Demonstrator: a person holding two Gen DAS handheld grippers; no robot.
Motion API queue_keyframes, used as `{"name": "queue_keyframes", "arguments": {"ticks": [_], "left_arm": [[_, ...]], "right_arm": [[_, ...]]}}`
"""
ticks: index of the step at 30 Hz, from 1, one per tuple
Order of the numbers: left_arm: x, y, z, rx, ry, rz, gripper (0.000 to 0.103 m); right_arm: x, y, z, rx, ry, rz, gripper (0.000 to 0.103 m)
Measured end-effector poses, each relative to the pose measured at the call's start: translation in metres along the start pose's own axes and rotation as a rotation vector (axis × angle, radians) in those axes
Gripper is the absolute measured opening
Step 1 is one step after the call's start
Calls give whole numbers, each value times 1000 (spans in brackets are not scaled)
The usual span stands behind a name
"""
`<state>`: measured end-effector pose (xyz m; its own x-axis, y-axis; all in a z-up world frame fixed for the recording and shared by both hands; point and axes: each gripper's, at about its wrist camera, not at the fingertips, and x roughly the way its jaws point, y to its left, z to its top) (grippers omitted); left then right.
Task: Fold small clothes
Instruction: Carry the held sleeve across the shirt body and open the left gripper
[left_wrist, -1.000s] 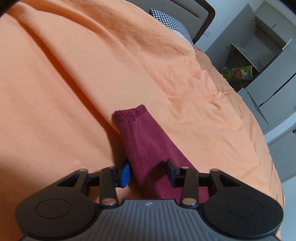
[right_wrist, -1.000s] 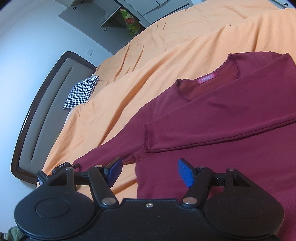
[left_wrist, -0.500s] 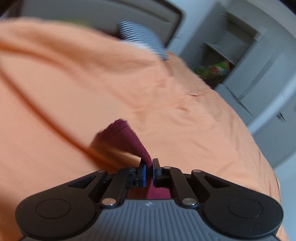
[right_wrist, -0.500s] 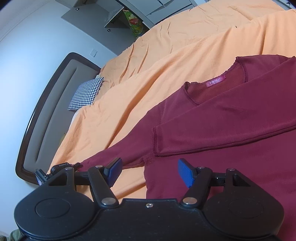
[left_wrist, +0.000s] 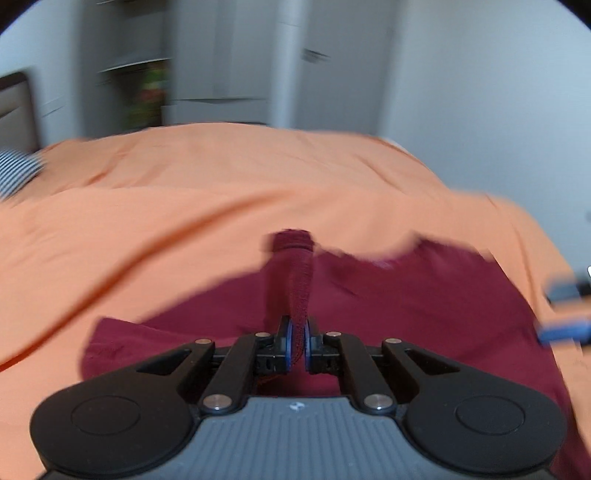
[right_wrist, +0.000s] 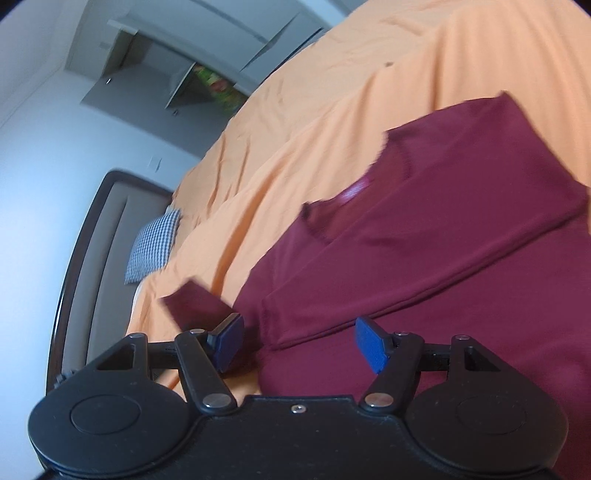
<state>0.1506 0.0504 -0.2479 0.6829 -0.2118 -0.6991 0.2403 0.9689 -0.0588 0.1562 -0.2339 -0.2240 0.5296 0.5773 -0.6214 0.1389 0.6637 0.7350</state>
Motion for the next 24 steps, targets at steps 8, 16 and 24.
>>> {"name": "queue_keyframes", "arguments": {"ticks": [8, 16, 24], "left_arm": [[29, -71, -47, 207, 134, -9, 6], [29, -68, -48, 228, 159, 8, 6], [30, -68, -44, 234, 160, 4, 15]], "right_arm": [[14, -63, -4, 233, 72, 31, 71], [82, -90, -15, 494, 142, 141, 65], [114, -71, -8, 399, 196, 128, 4]]}}
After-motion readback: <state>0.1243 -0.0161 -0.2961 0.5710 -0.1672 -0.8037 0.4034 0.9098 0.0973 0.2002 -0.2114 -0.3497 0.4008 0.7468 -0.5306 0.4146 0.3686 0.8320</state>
